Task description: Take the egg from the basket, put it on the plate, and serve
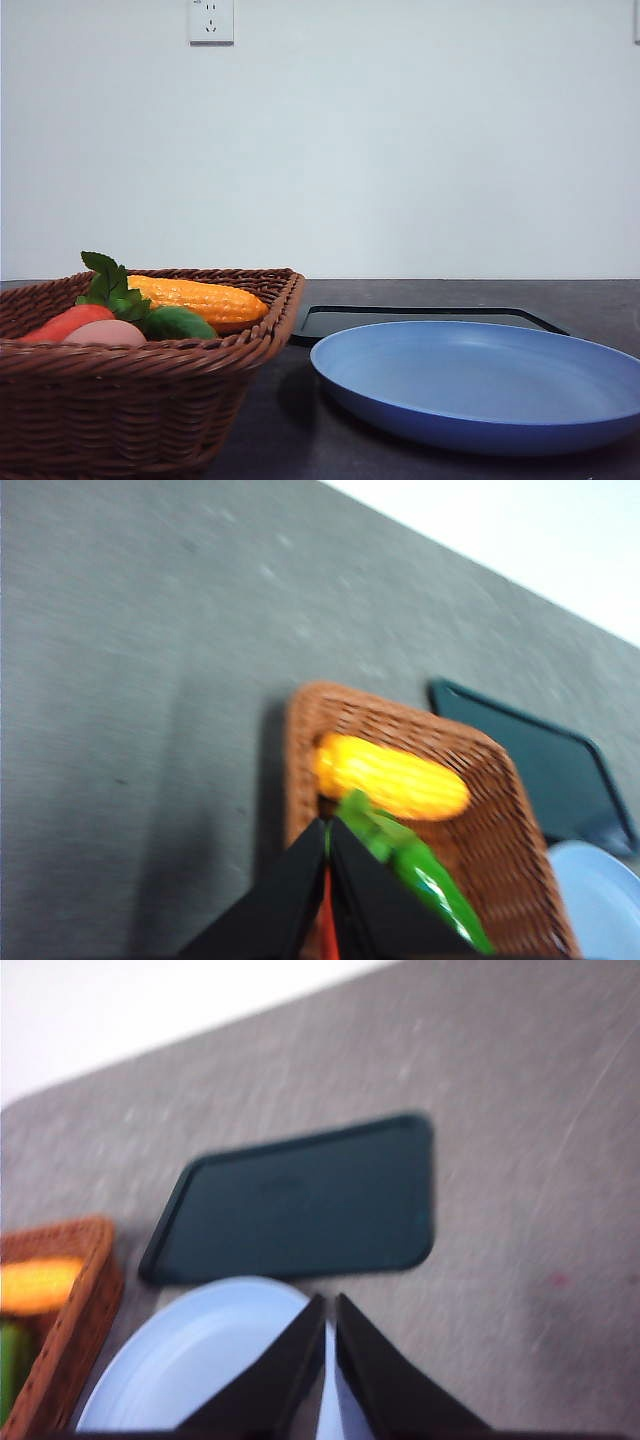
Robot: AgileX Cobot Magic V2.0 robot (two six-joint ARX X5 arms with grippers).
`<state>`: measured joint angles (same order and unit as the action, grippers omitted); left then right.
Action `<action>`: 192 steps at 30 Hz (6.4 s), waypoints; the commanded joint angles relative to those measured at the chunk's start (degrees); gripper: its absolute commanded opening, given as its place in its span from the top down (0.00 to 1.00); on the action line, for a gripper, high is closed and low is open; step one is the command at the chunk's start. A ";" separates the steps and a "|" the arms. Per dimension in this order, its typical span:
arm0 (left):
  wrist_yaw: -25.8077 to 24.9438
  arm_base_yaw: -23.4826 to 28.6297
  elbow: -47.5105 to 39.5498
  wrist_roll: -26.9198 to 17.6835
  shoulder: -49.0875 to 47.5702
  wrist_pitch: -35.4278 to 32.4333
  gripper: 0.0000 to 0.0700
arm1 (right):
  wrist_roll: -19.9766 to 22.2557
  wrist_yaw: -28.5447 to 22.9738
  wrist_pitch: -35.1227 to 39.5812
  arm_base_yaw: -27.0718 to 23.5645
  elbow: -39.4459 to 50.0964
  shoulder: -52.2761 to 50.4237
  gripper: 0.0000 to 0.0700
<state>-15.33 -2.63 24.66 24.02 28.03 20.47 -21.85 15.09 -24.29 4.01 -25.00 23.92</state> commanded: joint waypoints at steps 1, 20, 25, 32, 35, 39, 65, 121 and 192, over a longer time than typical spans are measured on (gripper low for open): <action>-2.85 -0.02 1.51 -1.74 2.62 -0.18 1.00 | 2.10 1.80 -1.24 -0.09 -2.25 2.69 1.00; -19.42 -5.76 7.73 -8.14 23.54 7.06 0.91 | 10.78 13.44 -14.08 -0.07 -9.20 31.00 0.80; -19.42 -6.49 7.73 -7.88 23.54 6.95 0.58 | 10.78 13.40 -13.24 -0.02 -9.20 35.44 0.62; -19.42 -6.49 7.73 -6.91 23.53 6.93 0.53 | 10.07 13.42 -8.11 -0.02 -9.18 40.87 0.62; -19.42 -6.49 7.73 -6.81 23.53 6.93 0.53 | 9.33 13.45 -5.61 0.05 -9.19 43.48 0.62; -19.42 -6.49 7.73 -6.82 23.54 6.93 0.53 | 8.75 13.47 -2.49 1.07 -9.18 47.39 0.63; -19.33 -10.48 7.91 -6.39 23.54 5.67 0.39 | 7.29 14.73 -2.76 3.51 -9.20 46.74 1.00; 11.59 -40.50 20.84 -3.60 51.17 16.09 0.76 | 6.95 13.40 -6.62 -3.56 -9.20 31.41 1.00; 13.94 -57.77 42.87 -11.37 63.80 6.97 0.53 | 6.85 24.35 -13.53 3.41 -9.20 31.45 1.00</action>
<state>-1.41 -59.66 66.89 13.21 90.80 28.01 -14.85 38.81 -38.33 7.18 -33.61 55.16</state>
